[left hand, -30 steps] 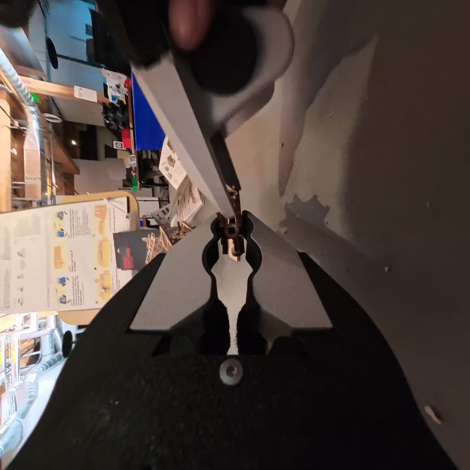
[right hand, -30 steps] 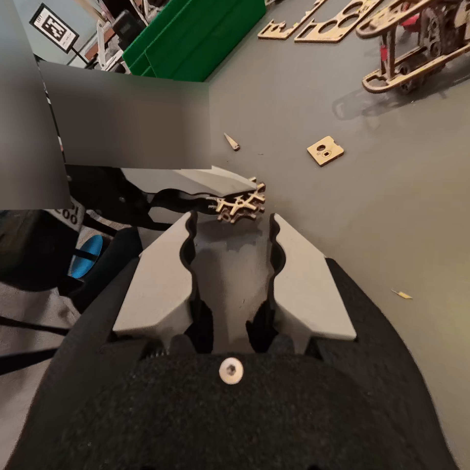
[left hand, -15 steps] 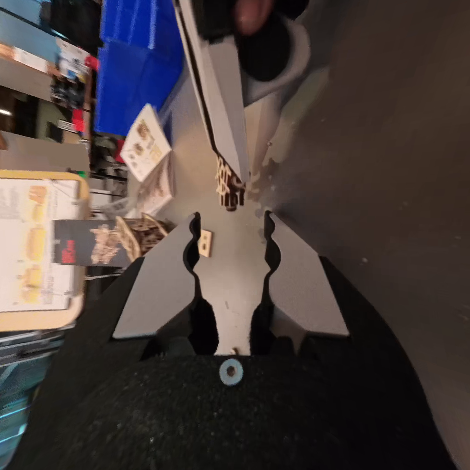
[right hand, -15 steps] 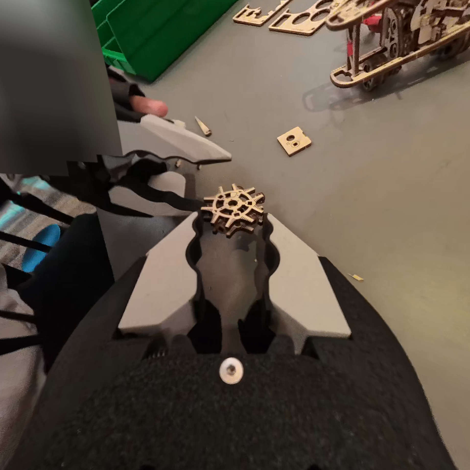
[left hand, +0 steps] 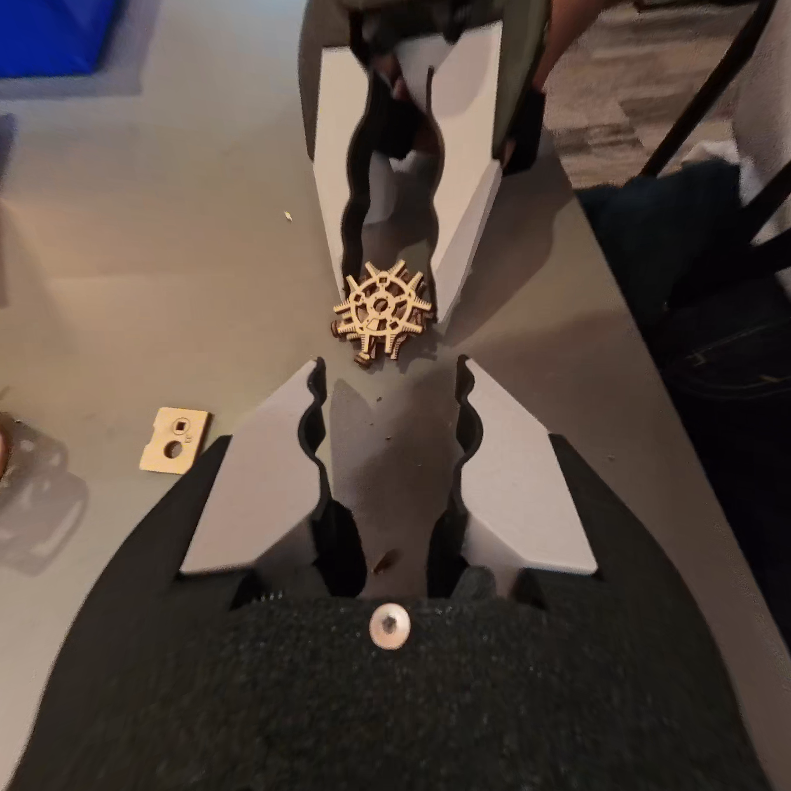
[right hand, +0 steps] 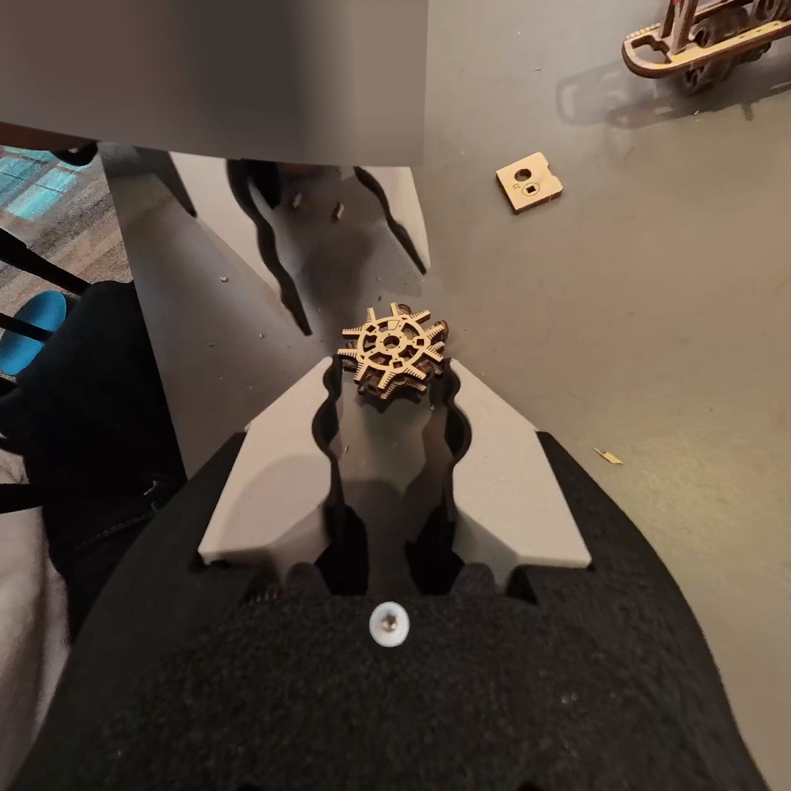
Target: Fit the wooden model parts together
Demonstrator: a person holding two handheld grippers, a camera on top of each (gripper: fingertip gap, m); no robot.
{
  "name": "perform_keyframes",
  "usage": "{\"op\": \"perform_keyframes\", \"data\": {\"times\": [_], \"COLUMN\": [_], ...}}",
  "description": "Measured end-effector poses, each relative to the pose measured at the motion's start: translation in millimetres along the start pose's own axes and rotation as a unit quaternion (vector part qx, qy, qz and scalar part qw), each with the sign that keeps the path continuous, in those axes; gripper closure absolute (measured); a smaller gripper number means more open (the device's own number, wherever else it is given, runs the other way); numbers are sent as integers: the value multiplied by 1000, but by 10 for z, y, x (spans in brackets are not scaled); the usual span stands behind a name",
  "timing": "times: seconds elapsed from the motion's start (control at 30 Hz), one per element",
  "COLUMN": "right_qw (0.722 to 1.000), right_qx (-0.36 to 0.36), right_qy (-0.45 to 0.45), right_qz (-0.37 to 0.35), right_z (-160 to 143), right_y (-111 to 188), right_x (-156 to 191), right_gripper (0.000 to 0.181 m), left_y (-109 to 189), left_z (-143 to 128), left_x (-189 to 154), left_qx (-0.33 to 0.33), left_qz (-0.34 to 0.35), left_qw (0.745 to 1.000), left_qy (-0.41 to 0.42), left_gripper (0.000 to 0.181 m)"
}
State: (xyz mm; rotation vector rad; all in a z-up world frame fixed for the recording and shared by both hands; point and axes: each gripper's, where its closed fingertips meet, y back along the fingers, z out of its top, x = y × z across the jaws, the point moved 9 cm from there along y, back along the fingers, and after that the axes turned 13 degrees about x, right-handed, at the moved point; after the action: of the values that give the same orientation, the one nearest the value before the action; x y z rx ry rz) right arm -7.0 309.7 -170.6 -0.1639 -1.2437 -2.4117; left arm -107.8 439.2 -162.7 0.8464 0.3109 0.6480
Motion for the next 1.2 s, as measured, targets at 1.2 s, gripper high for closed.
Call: {"op": "perform_keyframes", "data": {"times": [1.2], "right_qw": [995], "right_qx": [11], "right_qy": [44], "right_qz": [-84], "right_z": [-101], "right_y": [20], "right_x": [100], "right_gripper": [141], "left_y": [-117], "left_z": [101], "left_x": [129], "left_qx": [13], "left_qz": [-113], "left_qw": [993], "left_qy": [25], "left_gripper": [136]}}
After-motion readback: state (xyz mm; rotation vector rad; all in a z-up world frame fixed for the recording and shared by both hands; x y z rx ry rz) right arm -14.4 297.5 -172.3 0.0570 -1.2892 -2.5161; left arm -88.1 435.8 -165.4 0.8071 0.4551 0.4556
